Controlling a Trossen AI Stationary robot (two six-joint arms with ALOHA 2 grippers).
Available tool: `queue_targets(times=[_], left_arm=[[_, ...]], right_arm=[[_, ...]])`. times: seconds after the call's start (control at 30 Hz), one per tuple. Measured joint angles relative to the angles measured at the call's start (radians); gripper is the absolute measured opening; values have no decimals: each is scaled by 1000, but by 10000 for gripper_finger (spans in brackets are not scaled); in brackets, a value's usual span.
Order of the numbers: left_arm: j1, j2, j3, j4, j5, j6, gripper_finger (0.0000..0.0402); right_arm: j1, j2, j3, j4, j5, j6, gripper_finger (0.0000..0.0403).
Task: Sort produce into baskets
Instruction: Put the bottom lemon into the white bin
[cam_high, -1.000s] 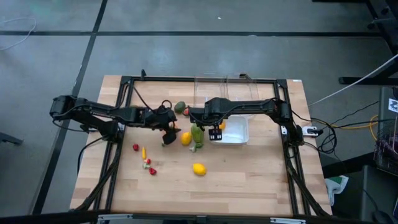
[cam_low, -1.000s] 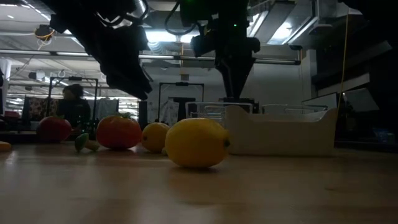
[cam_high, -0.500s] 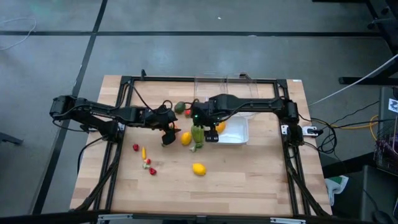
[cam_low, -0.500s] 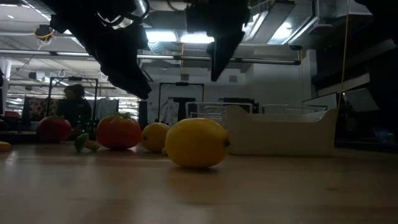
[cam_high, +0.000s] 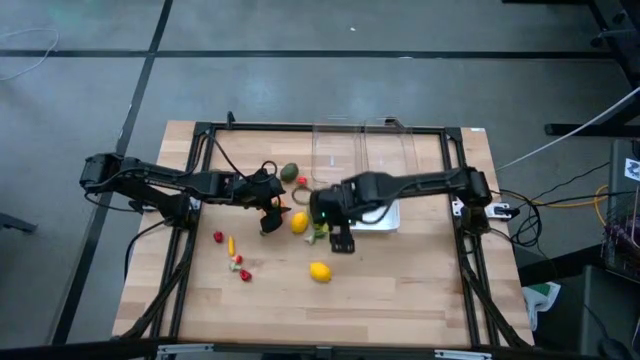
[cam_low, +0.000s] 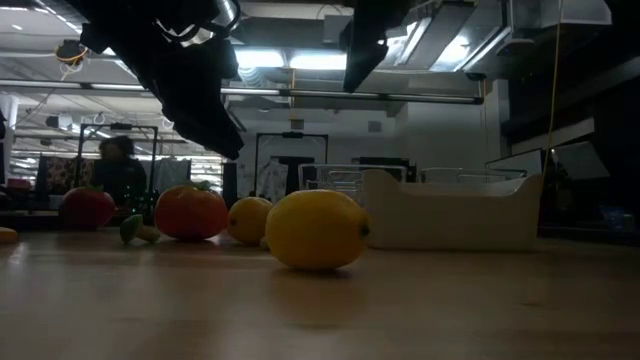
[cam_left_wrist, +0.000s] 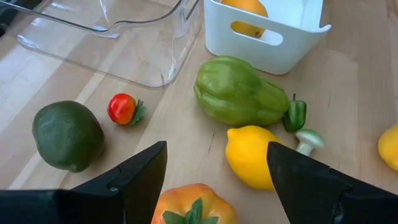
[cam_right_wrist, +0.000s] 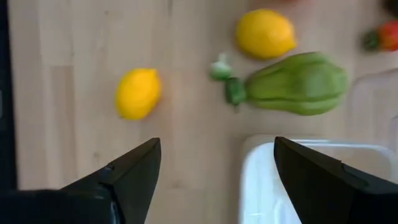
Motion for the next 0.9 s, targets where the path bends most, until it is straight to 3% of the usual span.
queue_targets(times=[0.2,0.43,0.9], left_arm=[[0,0,0,0,0,0,273],[0,0,0,0,0,0,273],[0,0,0,0,0,1,273]], right_arm=[[104,0,0,3,12,155,310],[195,0,-39,98,96,312,310],[207,0,-215,322,102,598,310]])
